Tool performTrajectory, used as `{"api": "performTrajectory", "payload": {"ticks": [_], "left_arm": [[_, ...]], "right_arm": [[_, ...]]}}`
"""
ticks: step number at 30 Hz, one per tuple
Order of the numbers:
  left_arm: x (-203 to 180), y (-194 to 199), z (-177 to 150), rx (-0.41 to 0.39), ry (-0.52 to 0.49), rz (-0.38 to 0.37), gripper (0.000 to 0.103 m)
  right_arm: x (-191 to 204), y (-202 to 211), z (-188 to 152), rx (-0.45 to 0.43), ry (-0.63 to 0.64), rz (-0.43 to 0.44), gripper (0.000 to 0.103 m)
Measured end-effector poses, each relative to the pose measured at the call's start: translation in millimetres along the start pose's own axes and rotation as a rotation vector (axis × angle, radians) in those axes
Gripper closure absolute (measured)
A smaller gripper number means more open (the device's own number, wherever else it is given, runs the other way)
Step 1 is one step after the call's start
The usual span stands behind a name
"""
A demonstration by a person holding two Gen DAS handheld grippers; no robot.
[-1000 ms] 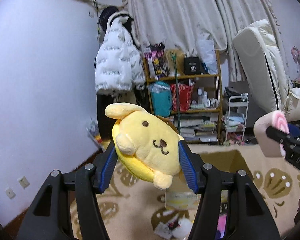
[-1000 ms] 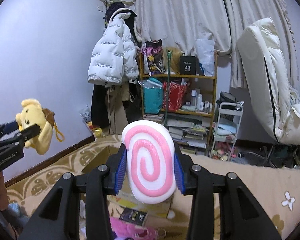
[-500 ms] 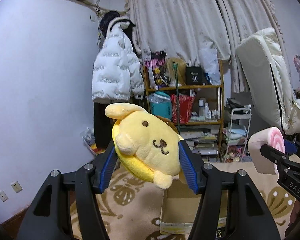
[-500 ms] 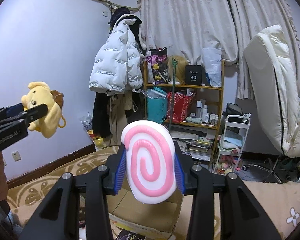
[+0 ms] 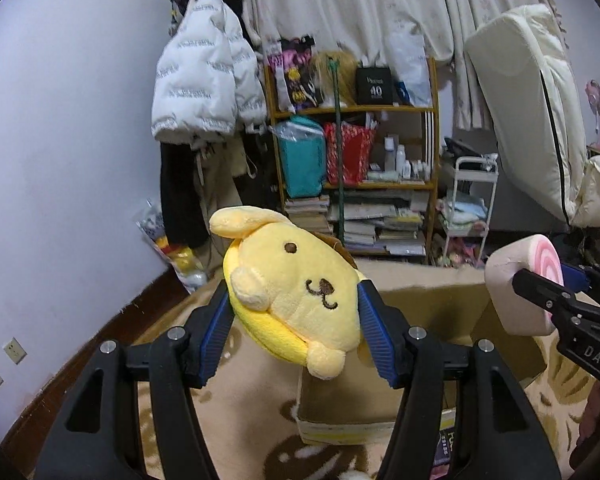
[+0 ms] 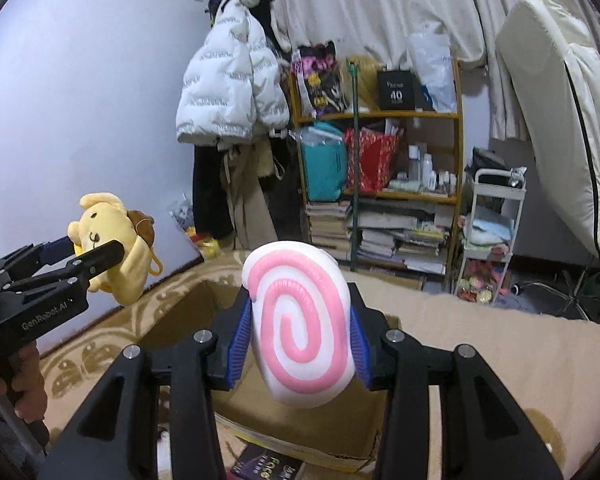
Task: Organize soft objects
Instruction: 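Lift both held plushes and carry them over the open cardboard box, then open both tools to drop the plushes into the box and withdraw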
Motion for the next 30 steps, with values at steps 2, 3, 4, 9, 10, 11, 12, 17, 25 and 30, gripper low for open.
{"api": "performTrajectory", "payload": {"ticks": [2,3,4,9,10,11,12,17,25,30], "left_arm": [[-8,-7,-6,0.022,-0.010,-0.022,0.042],[-13,-9,-8,0.030,-0.023,-0.031,0.042],[-17,-10,-11,0.036,-0.033,-0.037,0.042],[-35,-20,-20,0.087,-0.053,-0.066,0.040],[-37,-22,-23,0.097,-0.060,-0.065,0.039],[-39,-24,-24,0.106,-0.064,-0.066,0.038],[-41,-27,-25,0.118,-0.066,-0.070,0.038],[-48,-31,-32,0.147,-0.067,-0.115,0.038],[-47,-24,-34,0.129,-0.104,-0.083,0.038],[-38,-20,-33,0.145,-0.085,-0.074,0.035]], "right_arm": [[-4,-6,-4,0.018,0.010,-0.017,0.057],[-6,-9,-6,0.025,0.010,-0.020,0.056],[-9,-11,-8,0.033,0.010,-0.021,0.056],[-17,-23,-19,0.080,-0.012,-0.024,0.054],[-17,-25,-21,0.091,-0.016,-0.023,0.053],[-17,-28,-25,0.105,-0.020,-0.019,0.053],[-17,-30,-27,0.116,-0.022,-0.015,0.053],[-17,-37,-36,0.157,-0.020,-0.015,0.052],[-20,-38,-39,0.179,-0.023,-0.025,0.050],[-22,-39,-38,0.202,-0.031,-0.019,0.046]]}}
Point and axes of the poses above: each gripper's, at about its wrist camera, not at the fingertips, and y roughly against the way its jaws point, x to its left, z to its top, the point moved 1 cm from there along -y, roughly the way its jaws point, and after that the axes turned 11 degrees about -y, right-handed, at the moved point
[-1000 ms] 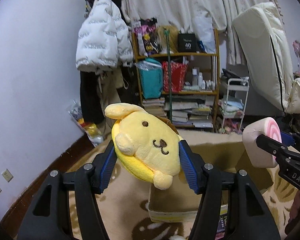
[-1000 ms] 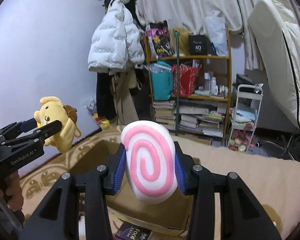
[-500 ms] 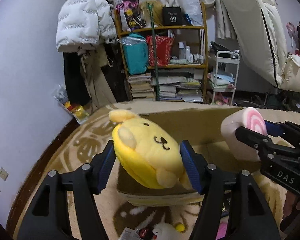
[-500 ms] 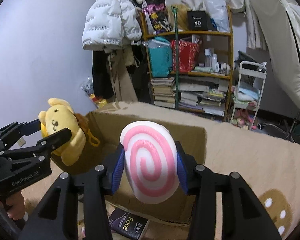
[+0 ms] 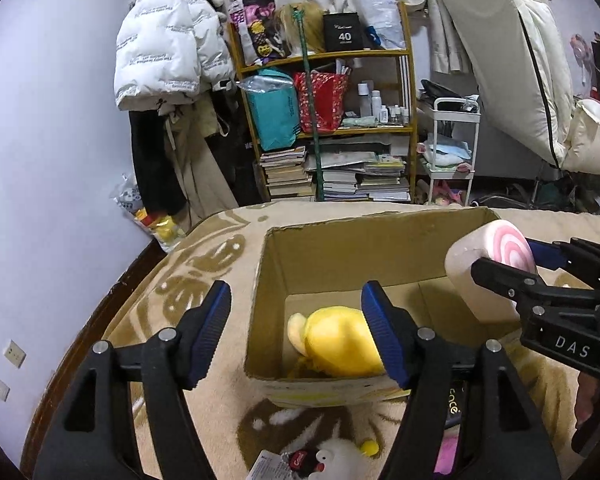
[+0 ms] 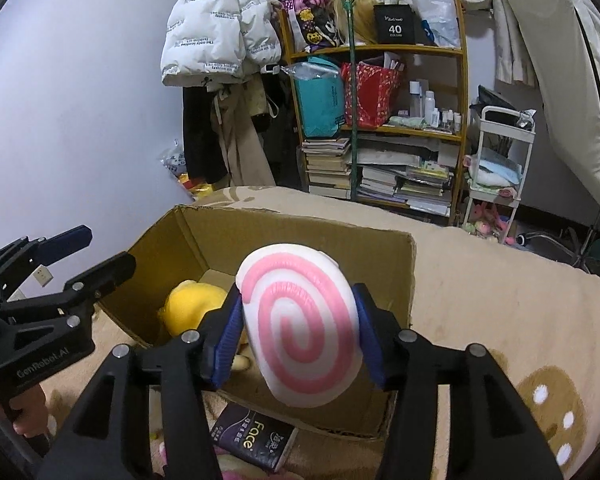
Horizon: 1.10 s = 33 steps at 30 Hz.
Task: Organize soft objects
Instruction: 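Open both tools to drop the plushes into the box and withdraw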
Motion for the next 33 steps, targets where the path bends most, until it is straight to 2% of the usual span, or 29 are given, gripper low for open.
{"api": "performTrajectory", "payload": {"ticks": [2,4,6,7,8,12,15,26,29,33], "left_arm": [[4,2,0,0.011,0.005,-0.014,0.032],[7,7,-1,0.018,0.004,-0.010,0.032],[10,14,-2,0.016,0.006,0.000,0.025],[11,18,-2,0.015,0.011,0.006,0.018],[12,21,-2,0.015,0.014,0.011,0.013],[13,42,0,0.003,-0.011,0.023,0.006],[13,59,1,-0.017,-0.038,0.052,0.005],[22,119,0,0.004,-0.037,0.031,0.005],[26,136,-6,-0.002,-0.032,0.060,0.005],[33,149,-14,0.044,-0.012,0.016,0.005]], "right_arm": [[1,1,1,0.006,0.002,-0.001,0.043],[2,4,1,-0.004,0.005,0.002,0.025],[4,11,1,-0.028,0.007,0.003,0.015],[5,14,1,-0.041,0.010,-0.001,0.011],[6,18,2,-0.051,0.013,-0.006,0.011],[7,30,4,-0.053,0.014,-0.014,0.010],[9,42,8,-0.062,-0.016,-0.009,0.000],[41,108,12,-0.129,0.027,0.009,0.000],[48,120,10,-0.103,0.022,-0.002,0.000],[52,134,3,-0.065,0.008,-0.016,0.000]]}}
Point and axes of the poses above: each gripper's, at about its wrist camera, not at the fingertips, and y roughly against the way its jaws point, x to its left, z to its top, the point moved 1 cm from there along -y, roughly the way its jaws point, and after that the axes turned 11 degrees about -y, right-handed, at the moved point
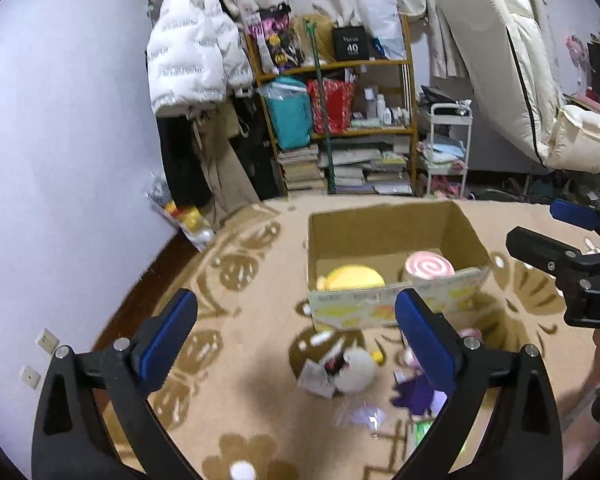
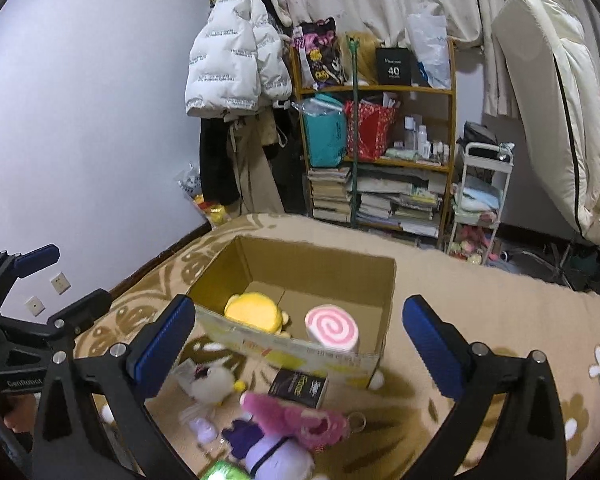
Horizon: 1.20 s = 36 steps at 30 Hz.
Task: Organize soft objects
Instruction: 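Open both tools to drop the plushes into the box and withdraw, then grasp the bagged purple toy with the left tool while the right tool grasps the green tissue pack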
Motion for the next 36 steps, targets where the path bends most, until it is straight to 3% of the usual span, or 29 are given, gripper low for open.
{"api": "performTrajectory", "payload": {"ticks": [7,13,36], "left_arm": [[2,11,-12,0.034,-0.005,-0.013,0.005],[0,-2,-25,0.087,0.011,-0.047,0.005],[-22,-79,-60,0.279,-0.028,-0.109,0.005]], "right_arm": [[-1,25,-21,0.052,-0.036,-0.017,0.000],[-3,25,-44,0.109,-0.075,-0.033,0.000],[-7,-33,-112,0.371,-0.131,-0.049,0.000]]}}
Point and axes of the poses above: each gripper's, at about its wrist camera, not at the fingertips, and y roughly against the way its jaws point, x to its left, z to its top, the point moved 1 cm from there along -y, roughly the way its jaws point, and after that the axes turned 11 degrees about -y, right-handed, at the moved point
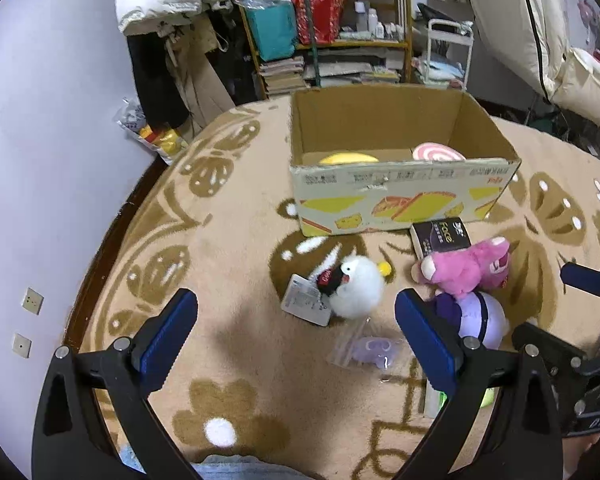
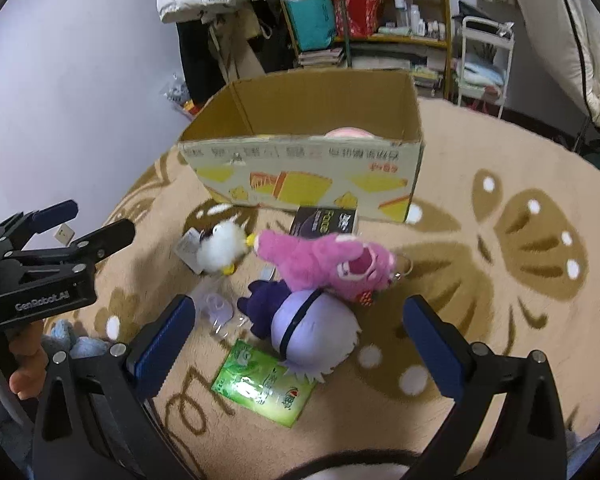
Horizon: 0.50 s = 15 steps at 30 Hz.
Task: Organize soft objects
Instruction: 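Grasp the bagged purple toy with the left tool while the right tool grasps the green tissue pack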
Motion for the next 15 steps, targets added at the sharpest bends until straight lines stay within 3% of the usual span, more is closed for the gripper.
{"api": "performTrajectory", "payload": {"ticks": [15], "left_arm": [[-22,-55,-5,0.175,-0.068,-0.117,0.005]], "right_arm": [[-4,-40,-12,0.157,-0.017,0.011,0.000]]}}
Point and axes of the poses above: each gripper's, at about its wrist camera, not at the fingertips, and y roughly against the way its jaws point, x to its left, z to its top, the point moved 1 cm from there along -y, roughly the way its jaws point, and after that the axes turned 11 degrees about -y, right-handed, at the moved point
